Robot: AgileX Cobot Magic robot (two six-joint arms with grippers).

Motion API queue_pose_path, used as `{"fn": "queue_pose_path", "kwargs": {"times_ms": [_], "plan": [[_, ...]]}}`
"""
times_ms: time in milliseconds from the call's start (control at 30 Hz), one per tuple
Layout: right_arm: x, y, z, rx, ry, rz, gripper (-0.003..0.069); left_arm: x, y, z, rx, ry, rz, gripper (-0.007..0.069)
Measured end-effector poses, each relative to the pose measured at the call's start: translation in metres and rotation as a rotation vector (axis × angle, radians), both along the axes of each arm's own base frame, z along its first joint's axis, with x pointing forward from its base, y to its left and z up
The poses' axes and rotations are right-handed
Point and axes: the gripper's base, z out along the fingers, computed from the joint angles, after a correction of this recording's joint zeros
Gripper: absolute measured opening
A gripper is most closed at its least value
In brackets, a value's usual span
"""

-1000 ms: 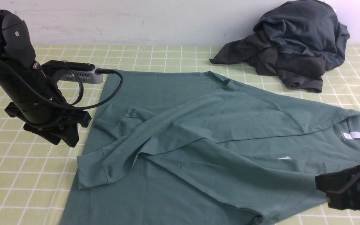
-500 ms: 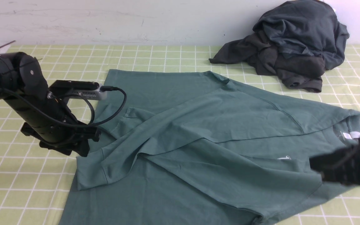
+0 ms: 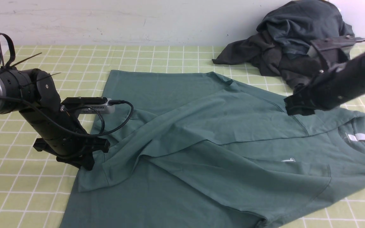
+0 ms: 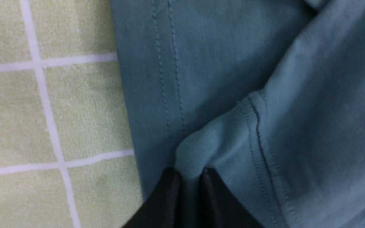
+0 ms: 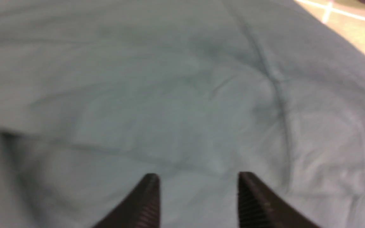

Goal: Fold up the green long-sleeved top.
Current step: Use the left arm to drag and drop the cuff onto the cuff closest to the left arm

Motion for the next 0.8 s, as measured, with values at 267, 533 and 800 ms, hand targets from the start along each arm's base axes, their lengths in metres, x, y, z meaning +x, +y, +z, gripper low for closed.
{"fn": "queue_pose_path", "kwargs": {"times_ms": [267, 533, 800], "plan": [[0.066, -0.007, -0.057, -0.189, 0.107, -0.026, 0.0429, 0.000, 0.000, 0.000, 0.000, 0.000, 0.000, 0.0047], [0.076, -0.006, -0.075, -0.237, 0.177, 0.021, 0.0199, -0.001, 0.000, 0.000, -0.002, 0.006, 0.000, 0.0047], [0.086, -0.017, -0.071, -0.336, 0.115, 0.099, 0.0000, 0.004, 0.000, 0.023, 0.005, -0.069, -0.015, 0.0047]]}}
